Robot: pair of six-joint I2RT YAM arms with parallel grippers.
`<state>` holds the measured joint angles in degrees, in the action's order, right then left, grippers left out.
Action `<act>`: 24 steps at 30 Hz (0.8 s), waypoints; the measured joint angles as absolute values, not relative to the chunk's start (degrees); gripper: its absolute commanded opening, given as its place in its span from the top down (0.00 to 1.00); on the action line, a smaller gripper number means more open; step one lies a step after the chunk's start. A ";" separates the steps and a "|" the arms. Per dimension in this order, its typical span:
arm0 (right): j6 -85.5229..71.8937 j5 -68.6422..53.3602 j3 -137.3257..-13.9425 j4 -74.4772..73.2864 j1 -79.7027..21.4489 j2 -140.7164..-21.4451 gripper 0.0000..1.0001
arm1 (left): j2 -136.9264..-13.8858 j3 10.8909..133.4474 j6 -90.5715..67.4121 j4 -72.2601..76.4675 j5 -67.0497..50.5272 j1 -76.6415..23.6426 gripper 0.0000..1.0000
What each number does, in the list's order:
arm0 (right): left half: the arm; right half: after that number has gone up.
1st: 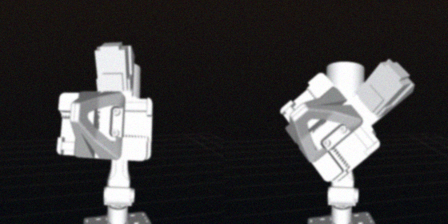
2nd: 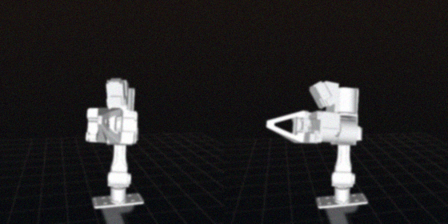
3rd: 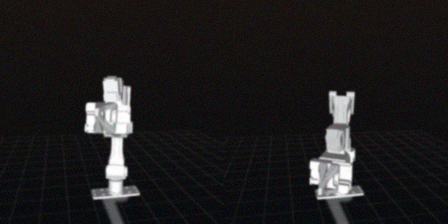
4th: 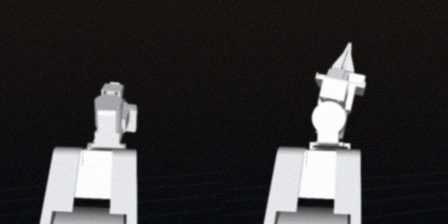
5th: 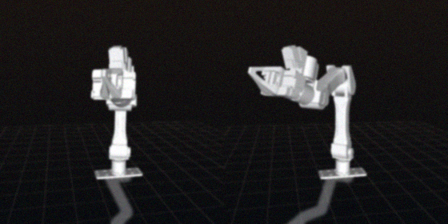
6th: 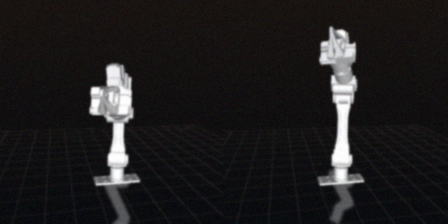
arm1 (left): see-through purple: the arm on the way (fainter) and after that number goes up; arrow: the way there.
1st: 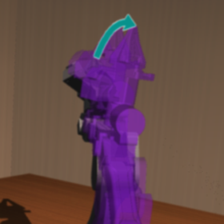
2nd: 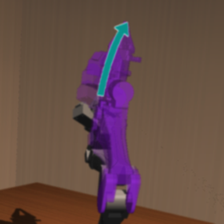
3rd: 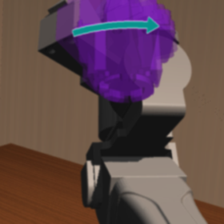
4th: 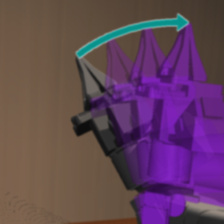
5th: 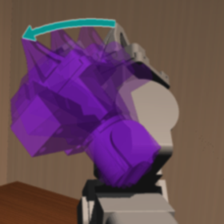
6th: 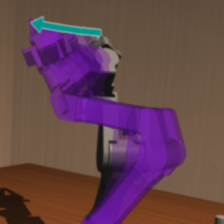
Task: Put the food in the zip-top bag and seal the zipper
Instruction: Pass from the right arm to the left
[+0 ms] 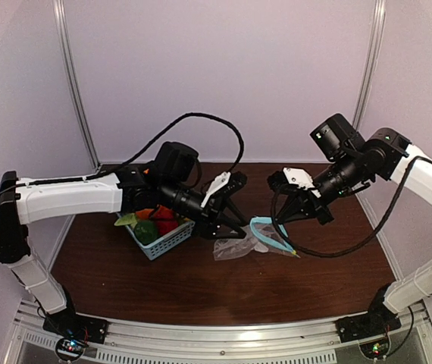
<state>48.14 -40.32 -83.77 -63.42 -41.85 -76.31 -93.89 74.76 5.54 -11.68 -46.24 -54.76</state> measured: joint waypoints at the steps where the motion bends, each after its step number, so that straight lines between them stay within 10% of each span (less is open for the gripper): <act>1: 48.01 -40.34 -83.77 -63.29 -41.76 -76.42 1.00 | -94.48 74.96 5.58 -11.73 -46.19 -54.83 0.71; 8: 46.26 -40.23 -83.72 -60.97 -40.77 -76.79 1.00 | -95.70 75.68 4.60 -11.62 -46.26 -54.87 0.95; 16: 38.11 -28.16 -82.83 -50.94 -39.59 -76.77 0.62 | -95.70 75.81 0.51 -10.81 -43.33 -54.87 1.00; 24: 33.87 -20.51 -82.89 -45.89 -39.24 -76.75 0.78 | -98.67 81.65 -14.92 -11.62 -30.83 -54.92 1.00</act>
